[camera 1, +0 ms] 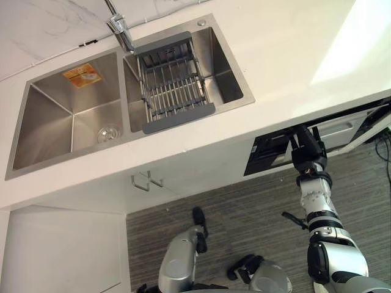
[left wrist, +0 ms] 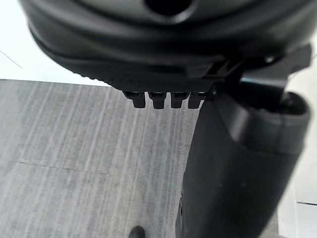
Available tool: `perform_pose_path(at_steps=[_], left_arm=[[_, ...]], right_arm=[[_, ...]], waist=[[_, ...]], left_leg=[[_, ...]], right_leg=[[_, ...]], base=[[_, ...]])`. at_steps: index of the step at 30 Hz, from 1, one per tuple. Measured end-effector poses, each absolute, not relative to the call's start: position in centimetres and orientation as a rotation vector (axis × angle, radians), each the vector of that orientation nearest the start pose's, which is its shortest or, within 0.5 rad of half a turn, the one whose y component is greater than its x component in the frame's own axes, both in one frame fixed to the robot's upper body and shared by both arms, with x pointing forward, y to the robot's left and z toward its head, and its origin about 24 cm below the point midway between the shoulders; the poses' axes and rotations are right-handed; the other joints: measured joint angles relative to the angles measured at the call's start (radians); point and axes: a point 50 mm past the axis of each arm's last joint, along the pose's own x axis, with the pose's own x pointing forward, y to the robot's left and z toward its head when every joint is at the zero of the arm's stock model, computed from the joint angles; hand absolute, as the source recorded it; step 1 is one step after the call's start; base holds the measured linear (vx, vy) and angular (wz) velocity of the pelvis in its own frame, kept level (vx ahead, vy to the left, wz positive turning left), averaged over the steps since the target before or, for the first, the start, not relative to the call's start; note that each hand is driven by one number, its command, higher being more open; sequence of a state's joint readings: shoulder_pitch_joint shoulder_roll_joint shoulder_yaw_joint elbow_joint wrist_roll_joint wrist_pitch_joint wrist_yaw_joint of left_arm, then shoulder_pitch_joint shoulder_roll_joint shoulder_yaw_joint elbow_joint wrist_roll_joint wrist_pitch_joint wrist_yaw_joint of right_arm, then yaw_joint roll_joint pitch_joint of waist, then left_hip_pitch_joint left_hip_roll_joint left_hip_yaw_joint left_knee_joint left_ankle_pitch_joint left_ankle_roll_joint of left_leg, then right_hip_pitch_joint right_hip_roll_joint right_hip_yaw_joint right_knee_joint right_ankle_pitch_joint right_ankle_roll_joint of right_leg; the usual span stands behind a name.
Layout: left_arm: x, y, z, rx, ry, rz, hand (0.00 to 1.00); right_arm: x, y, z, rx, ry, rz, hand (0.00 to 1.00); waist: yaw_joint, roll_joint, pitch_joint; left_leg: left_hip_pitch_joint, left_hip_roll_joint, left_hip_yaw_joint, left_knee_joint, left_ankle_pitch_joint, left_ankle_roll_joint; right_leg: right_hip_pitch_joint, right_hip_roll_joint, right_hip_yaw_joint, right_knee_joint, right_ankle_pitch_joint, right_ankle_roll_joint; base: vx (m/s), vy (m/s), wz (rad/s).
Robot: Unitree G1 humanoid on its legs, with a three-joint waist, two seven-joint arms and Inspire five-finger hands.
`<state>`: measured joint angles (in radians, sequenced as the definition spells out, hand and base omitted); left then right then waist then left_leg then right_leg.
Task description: Walk over to the sink, pick up the cup, carry it to the dishwasher, place the cup inside the dishwasher, then close the dishwasher door
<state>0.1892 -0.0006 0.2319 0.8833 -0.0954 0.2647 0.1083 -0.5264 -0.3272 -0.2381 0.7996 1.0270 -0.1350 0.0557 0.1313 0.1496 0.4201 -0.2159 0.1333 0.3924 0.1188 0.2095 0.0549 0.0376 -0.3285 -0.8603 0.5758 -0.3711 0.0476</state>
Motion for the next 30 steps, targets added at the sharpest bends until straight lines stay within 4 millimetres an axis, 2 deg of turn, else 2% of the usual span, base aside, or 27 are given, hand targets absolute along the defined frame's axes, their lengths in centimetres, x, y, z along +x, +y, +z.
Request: perform_pose_path(at_steps=[2, 3, 4, 5, 6, 7, 9, 10, 11, 12, 15, 16, 17, 18, 19, 20, 21, 22, 23, 24, 26, 27, 28, 30], left_arm=[[5.5, 18.6, -16.8, -0.171, 1.334, 0.398, 1.0], [5.2, 18.7, -16.9, -0.165, 1.326, 0.407, 1.0], [5.2, 18.7, -16.9, -0.162, 1.32, 0.41, 1.0], [5.2, 18.9, -16.8, -0.149, 1.288, 0.427, 1.0], [5.3, 19.3, -16.7, -0.133, 1.244, 0.441, 1.0], [5.5, 19.5, -16.6, -0.127, 1.226, 0.445, 1.0], [5.9, 20.2, -16.3, -0.132, 1.166, 0.489, 1.0], [5.8, 20.4, -16.4, -0.125, 1.171, 0.495, 1.0], [5.0, 20.6, -16.5, -0.16, 1.192, 0.527, 1.0], [4.3, 20.9, -16.6, -0.207, 1.206, 0.562, 1.0], [3.4, 21.4, -16.7, -0.245, 1.229, 0.573, 1.0], [3.0, 21.6, -16.7, -0.262, 1.242, 0.559, 1.0], [2.4, 22.0, -16.7, -0.275, 1.259, 0.552, 1.0], [2.2, 22.1, -16.7, -0.278, 1.27, 0.546, 1.0], [1.9, 22.3, -16.7, -0.287, 1.287, 0.53, 1.0], [1.5, 22.3, -16.7, -0.296, 1.304, 0.513, 1.0], [1.5, 22.3, -16.7, -0.296, 1.304, 0.513, 1.0], [0.8, 22.3, -16.7, -0.329, 1.326, 0.475, 1.0], [0.4, 22.2, -16.7, -0.345, 1.335, 0.45, 1.0], [0.4, 22.2, -16.7, -0.345, 1.336, 0.433, 1.0], [0.3, 22.4, -16.6, -0.333, 1.344, 0.412, 1.0], [0.3, 22.3, -16.6, -0.325, 1.35, 0.4, 1.0], [0.7, 22.5, -16.5, -0.305, 1.355, 0.378, 1.0], [1.2, 22.8, -16.4, -0.269, 1.381, 0.338, 1.0]], right_arm=[[32.5, -26.4, 4.8, 0.737, -0.061, -0.292, 1.0], [31.4, -25.0, 4.2, 0.656, -0.038, -0.214, 1.0], [31.2, -24.6, 3.9, 0.638, -0.029, -0.196, 1.0], [30.0, -23.4, 2.7, 0.574, 0.014, -0.129, 1.0], [28.2, -21.6, 0.5, 0.504, 0.093, -0.038, 1.0], [27.4, -20.9, -0.4, 0.488, 0.128, -0.011, 1.0], [24.2, -18.2, -4.0, 0.42, 0.271, 0.046, 1.0], [23.2, -17.6, -4.9, 0.41, 0.311, 0.052, 1.0], [21.3, -16.9, -6.6, 0.383, 0.391, 0.047, 1.0], [19.5, -17.0, -8.2, 0.342, 0.467, 0.031, 1.0], [16.4, -18.1, -10.6, 0.261, 0.601, -0.045, 1.0], [15.0, -19.0, -11.5, 0.25, 0.658, -0.113, 1.0], [13.5, -19.8, -12.4, 0.246, 0.713, -0.182, 1.0], [12.9, -20.2, -12.8, 0.243, 0.736, -0.215, 1.0], [11.3, -21.1, -13.4, 0.235, 0.785, -0.28, 1.0], [10.0, -22.1, -13.9, 0.217, 0.83, -0.334, 1.0], [10.0, -22.1, -13.9, 0.217, 0.83, -0.334, 1.0], [8.1, -23.1, -14.5, 0.205, 0.895, -0.417, 1.0], [6.9, -23.2, -15.0, 0.204, 0.944, -0.445, 1.0], [6.4, -23.1, -15.2, 0.207, 0.968, -0.454, 1.0], [6.1, -22.6, -15.7, 0.244, 1.007, -0.471, 1.0], [6.7, -22.5, -15.6, 0.25, 1.003, -0.463, 1.0], [7.5, -22.3, -15.5, 0.259, 0.99, -0.445, 1.0], [8.4, -22.0, -15.5, 0.283, 0.978, -0.433, 1.0]], waist=[[-0.008, -0.007, 0.004], [-0.016, -0.016, 0.007], [-0.017, -0.018, 0.006], [-0.021, -0.027, 0.002], [-0.028, -0.04, -0.007], [-0.033, -0.046, -0.011], [-0.037, -0.069, -0.036], [-0.038, -0.078, -0.045], [-0.039, -0.095, -0.061], [-0.042, -0.112, -0.071], [-0.052, -0.148, -0.096], [-0.057, -0.171, -0.11], [-0.06, -0.193, -0.129], [-0.061, -0.204, -0.139], [-0.064, -0.217, -0.151], [-0.069, -0.22, -0.155], [-0.069, -0.22, -0.155], [-0.077, -0.22, -0.173], [-0.082, -0.218, -0.188], [-0.089, -0.215, -0.19], [-0.099, -0.206, -0.188], [-0.099, -0.204, -0.187], [-0.1, -0.191, -0.18], [-0.111, -0.179, -0.176]], left_leg=[[0.003, 0.009, 0.004, 0.0, 0.001, -0.012], [0.007, 0.018, 0.01, 0.003, -0.003, -0.027], [0.008, 0.02, 0.012, 0.005, -0.005, -0.029], [0.013, 0.027, 0.024, 0.012, -0.011, -0.036], [0.021, 0.031, 0.031, 0.017, -0.022, -0.047], [0.023, 0.034, 0.032, 0.02, -0.027, -0.051], [0.026, 0.041, 0.042, 0.023, -0.043, -0.063], [0.027, 0.042, 0.048, 0.023, -0.048, -0.066], [0.033, 0.042, 0.062, 0.021, -0.059, -0.07], [0.045, 0.037, 0.075, 0.019, -0.071, -0.07], [0.062, 0.016, 0.087, 0.009, -0.095, -0.071], [0.069, -0.001, 0.092, -0.006, -0.104, -0.07], [0.076, -0.02, 0.1, -0.022, -0.113, -0.067], [0.081, -0.034, 0.102, -0.033, -0.118, -0.065], [0.101, -0.062, 0.101, -0.058, -0.125, -0.058], [0.126, -0.092, 0.085, -0.08, -0.13, -0.051], [0.126, -0.092, 0.085, -0.08, -0.13, -0.051], [0.151, -0.126, 0.04, -0.097, -0.146, -0.035], [0.158, -0.135, -0.004, -0.107, -0.152, -0.028], [0.167, -0.13, -0.033, -0.116, -0.153, -0.024], [0.182, -0.121, -0.112, -0.118, -0.155, -0.02], [0.191, -0.113, -0.137, -0.12, -0.155, -0.021], [0.2, -0.103, -0.171, -0.121, -0.156, -0.024], [0.204, -0.089, -0.228, -0.119, -0.154, -0.046]], right_leg=[[0.0, 0.012, 0.006, -0.009, -0.001, -0.003], [0.0, 0.023, 0.015, -0.021, -0.001, -0.004], [0.0, 0.025, 0.018, -0.024, -0.001, -0.004], [0.003, 0.031, 0.028, -0.035, 0.0, -0.004], [0.011, 0.038, 0.036, -0.051, 0.001, -0.003], [0.016, 0.042, 0.036, -0.059, 0.002, -0.001], [0.024, 0.06, 0.043, -0.096, 0.01, 0.008], [0.024, 0.063, 0.047, -0.108, 0.013, 0.011], [0.026, 0.068, 0.057, -0.132, 0.023, 0.019], [0.039, 0.07, 0.063, -0.159, 0.035, 0.03], [0.064, 0.069, 0.064, -0.216, 0.063, 0.056], [0.073, 0.066, 0.063, -0.244, 0.078, 0.069], [0.076, 0.052, 0.061, -0.251, 0.088, 0.085], [0.077, 0.04, 0.061, -0.248, 0.091, 0.092], [0.079, 0.009, 0.064, -0.212, 0.097, 0.104], [0.074, -0.035, 0.076, -0.131, 0.106, 0.111], [0.074, -0.035, 0.076, -0.131, 0.106, 0.111], [0.018, -0.107, 0.165, 0.061, 0.165, 0.081], [-0.035, -0.121, 0.26, 0.169, 0.255, 0.08], [-0.058, -0.121, 0.304, 0.218, 0.296, 0.092], [-0.102, -0.091, 0.347, 0.267, 0.188, 0.111], [-0.119, -0.07, 0.348, 0.24, 0.148, 0.113], [-0.148, -0.036, 0.364, 0.187, 0.118, 0.106], [-0.187, 0.026, 0.421, 0.04, 0.119, 0.1]], base=[[0.01, -0.099, -0.12], [0.04, -0.107, -0.19], [0.05, -0.069, -0.26], [0.09, -0.076, -0.25], [0.09, -0.072, -0.23], [0.12, -0.08, -0.14], [0.11, -0.047, -0.12], [0.14, -0.016, -0.24], [0.17, 0.012, -0.25], [0.18, 0.027, -0.23], [0.16, 0.065, -0.06], [0.24, 0.129, 0.0], [0.2, 0.111, 0.02], [0.26, 0.17, 0.1], [0.22, 0.188, 0.26], [0.26, 0.242, 0.24], [0.21, 0.231, 0.63], [0.24, 0.217, 0.86], [0.25, 0.188, 1.11], [0.28, 0.109, 1.16], [0.26, 0.032, 1.06], [0.2, 0.011, 0.84], [0.14, -0.023, 0.77], [0.09, -0.064, 0.79]])
